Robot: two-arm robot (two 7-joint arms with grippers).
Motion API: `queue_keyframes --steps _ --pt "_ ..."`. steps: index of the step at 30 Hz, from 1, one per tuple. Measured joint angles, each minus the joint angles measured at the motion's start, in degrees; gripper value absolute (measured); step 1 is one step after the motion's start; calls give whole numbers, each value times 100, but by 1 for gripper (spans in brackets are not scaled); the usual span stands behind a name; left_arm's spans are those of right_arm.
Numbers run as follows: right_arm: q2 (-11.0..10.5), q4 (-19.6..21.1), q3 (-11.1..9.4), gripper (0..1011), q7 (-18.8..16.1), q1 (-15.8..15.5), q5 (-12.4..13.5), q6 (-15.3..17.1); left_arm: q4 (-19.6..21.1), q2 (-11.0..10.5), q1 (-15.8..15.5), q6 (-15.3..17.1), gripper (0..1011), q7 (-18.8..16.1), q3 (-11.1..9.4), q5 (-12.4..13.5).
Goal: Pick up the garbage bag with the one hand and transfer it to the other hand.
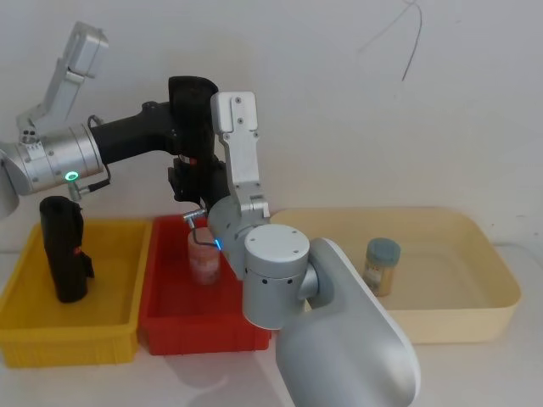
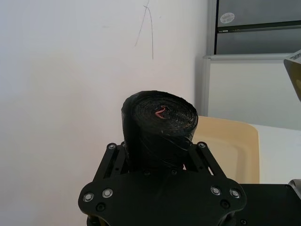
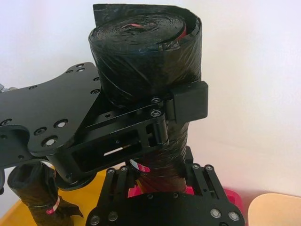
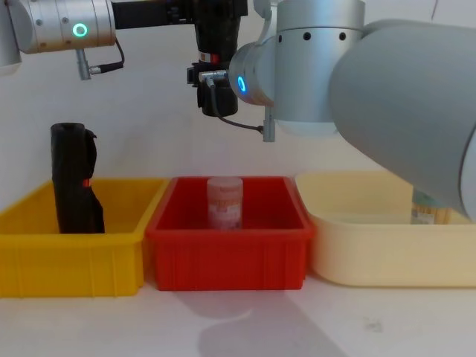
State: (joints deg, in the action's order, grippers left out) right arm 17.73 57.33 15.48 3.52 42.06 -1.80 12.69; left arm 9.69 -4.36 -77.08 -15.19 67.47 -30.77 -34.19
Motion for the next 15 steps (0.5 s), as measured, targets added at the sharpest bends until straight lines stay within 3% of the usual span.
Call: queue_keyframes --steps 15 --pt "9 -19 -6 562 8 8 -4 -2 0 0 0 0 426 1 0 0"
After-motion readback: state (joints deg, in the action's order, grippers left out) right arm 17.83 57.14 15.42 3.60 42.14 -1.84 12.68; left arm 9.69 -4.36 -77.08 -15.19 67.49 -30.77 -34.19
